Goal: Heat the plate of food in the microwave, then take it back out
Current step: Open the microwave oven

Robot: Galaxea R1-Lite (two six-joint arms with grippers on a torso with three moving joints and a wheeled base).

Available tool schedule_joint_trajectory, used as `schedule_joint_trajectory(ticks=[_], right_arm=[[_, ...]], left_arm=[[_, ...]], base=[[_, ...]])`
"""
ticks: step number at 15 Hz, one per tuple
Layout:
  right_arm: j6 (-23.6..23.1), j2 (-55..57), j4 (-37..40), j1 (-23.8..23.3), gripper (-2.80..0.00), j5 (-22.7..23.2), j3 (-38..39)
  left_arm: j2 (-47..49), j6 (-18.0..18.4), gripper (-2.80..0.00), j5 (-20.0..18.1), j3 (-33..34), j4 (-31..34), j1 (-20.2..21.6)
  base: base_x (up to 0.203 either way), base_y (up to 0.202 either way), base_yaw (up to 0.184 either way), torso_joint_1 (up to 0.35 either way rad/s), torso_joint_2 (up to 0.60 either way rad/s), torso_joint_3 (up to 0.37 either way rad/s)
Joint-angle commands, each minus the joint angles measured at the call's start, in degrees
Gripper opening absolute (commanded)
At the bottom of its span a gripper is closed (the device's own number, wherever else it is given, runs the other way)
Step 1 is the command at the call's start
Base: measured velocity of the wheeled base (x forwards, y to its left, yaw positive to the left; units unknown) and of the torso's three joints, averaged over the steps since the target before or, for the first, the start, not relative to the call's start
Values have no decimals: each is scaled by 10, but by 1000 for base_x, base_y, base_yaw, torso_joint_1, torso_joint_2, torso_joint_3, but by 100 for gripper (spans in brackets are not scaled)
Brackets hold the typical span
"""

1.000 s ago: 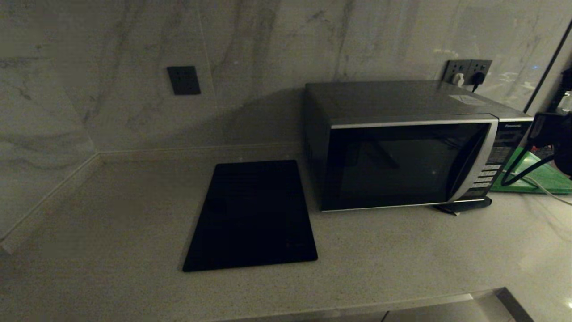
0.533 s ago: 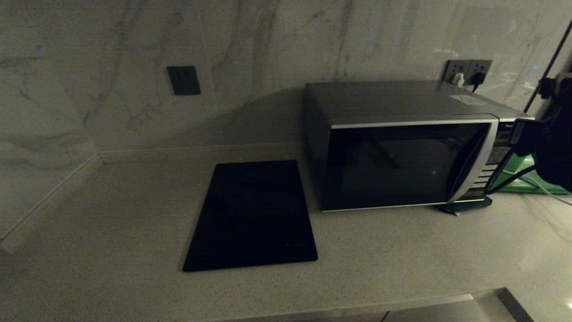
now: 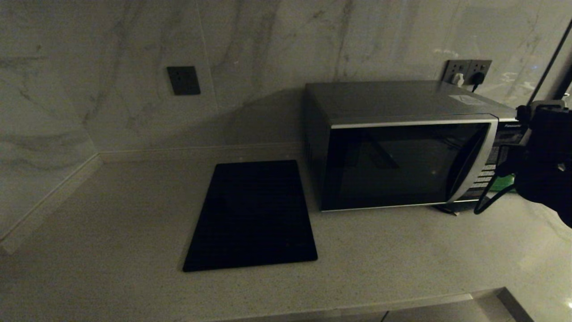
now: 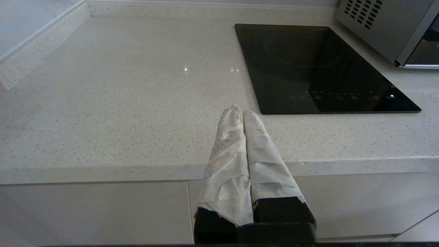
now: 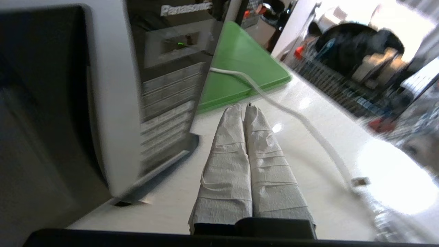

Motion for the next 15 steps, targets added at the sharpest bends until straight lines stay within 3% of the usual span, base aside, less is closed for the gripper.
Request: schedule_joint_trajectory(ticks=[1, 2, 7, 10, 13, 15], right_arm=[[69, 42, -3, 23, -280, -32, -27], [96, 49, -3, 27, -280, -50, -34], [82, 34, -6, 27, -280, -83, -6], [26, 1, -4, 19, -280, -107, 59], [-63, -25, -5, 12, -280, -145, 86], [-88, -35, -5, 12, -280, -165, 104]], left_arm=[[0, 0, -280, 0, 0, -1, 0], [0, 0, -280, 0, 0, 0, 0], [0, 0, -280, 0, 0, 0, 1], [0, 0, -280, 0, 0, -1, 1], [0, 0, -280, 0, 0, -1, 1], [0, 0, -280, 0, 0, 0, 1]], base=[[0, 0, 0, 0, 0, 0], [0, 0, 0, 0, 0, 0], [0, 0, 0, 0, 0, 0], [0, 0, 0, 0, 0, 0], [0, 0, 0, 0, 0, 0], [0, 0, 0, 0, 0, 0]])
